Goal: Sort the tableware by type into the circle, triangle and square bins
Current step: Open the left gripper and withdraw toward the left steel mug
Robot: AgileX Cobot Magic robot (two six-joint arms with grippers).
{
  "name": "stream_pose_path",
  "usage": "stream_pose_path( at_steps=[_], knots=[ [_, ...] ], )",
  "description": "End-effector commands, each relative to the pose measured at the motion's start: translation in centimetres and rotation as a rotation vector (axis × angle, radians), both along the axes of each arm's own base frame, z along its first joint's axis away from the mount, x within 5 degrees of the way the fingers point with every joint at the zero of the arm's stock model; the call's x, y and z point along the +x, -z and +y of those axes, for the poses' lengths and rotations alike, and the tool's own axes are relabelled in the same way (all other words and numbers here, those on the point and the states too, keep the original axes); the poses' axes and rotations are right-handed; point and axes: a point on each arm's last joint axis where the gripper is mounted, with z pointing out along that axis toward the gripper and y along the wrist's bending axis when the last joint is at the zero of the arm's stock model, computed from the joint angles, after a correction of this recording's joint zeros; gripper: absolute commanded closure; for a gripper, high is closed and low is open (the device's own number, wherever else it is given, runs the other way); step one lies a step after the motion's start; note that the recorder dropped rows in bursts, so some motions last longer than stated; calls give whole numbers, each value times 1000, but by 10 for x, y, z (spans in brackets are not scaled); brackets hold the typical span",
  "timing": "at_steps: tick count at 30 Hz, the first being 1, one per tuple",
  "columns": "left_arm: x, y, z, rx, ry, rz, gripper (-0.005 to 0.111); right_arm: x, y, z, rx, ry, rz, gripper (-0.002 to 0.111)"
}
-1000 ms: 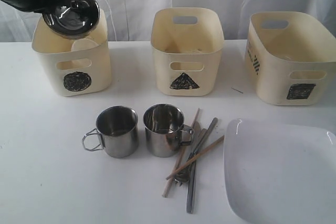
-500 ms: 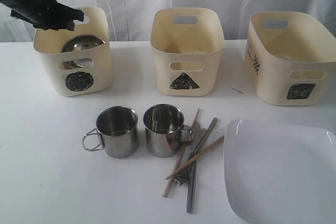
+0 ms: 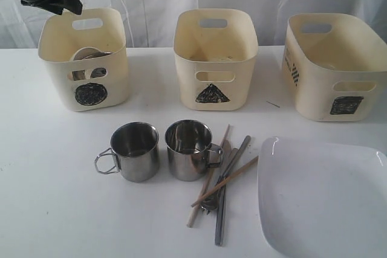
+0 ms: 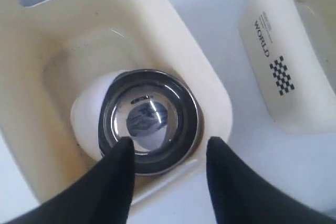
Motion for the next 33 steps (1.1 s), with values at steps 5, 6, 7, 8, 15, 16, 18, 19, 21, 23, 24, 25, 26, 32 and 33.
stream_pose_path(
  at_steps=[5, 6, 7, 8, 15, 16, 18, 19, 21, 23, 24, 25, 26, 32, 33],
  knots=[
    [-61, -4, 1, 3, 100, 88, 58, 0, 2, 0, -2, -4, -5, 108],
    [-69, -4, 0, -10, 123, 95, 58, 0, 2, 0, -2, -4, -5, 108],
    [-80, -5, -1, -27, 148, 100, 58, 0, 2, 0, -2, -4, -5, 108],
    [-91, -3, -2, -42, 169, 112, 58, 0, 2, 0, -2, -4, -5, 108],
    [-158, -3, -21, -54, 286, 85, 58, 0, 2, 0, -2, -4, -5, 108],
    [-166, -1, -24, -48, 301, 85, 58, 0, 2, 0, -2, -4, -5, 108],
    [-176, 9, -31, -41, 332, 111, 58, 0, 2, 0, -2, -4, -5, 108],
    [-179, 13, -34, -39, 345, 127, 58, 0, 2, 0, -2, -4, -5, 108],
    [-184, 25, -42, -32, 376, 163, 58, 0, 2, 0, -2, -4, -5, 108],
    [-187, 36, -46, -14, 388, 176, 58, 0, 2, 0, -2, -4, -5, 108],
    [-186, 42, -48, 1, 390, 174, 58, 0, 2, 0, -2, -4, -5, 108],
    [-185, 46, -49, 22, 393, 170, 58, 0, 2, 0, -2, -4, -5, 108],
    [-183, 51, -50, 46, 396, 159, 58, 0, 2, 0, -2, -4, -5, 108],
    [-162, 75, -49, 174, 370, 93, 57, 0, 2, 0, -2, -4, -5, 108],
    [-159, 79, -50, 177, 367, 91, 56, 0, 2, 0, -2, -4, -5, 108]
  ],
)
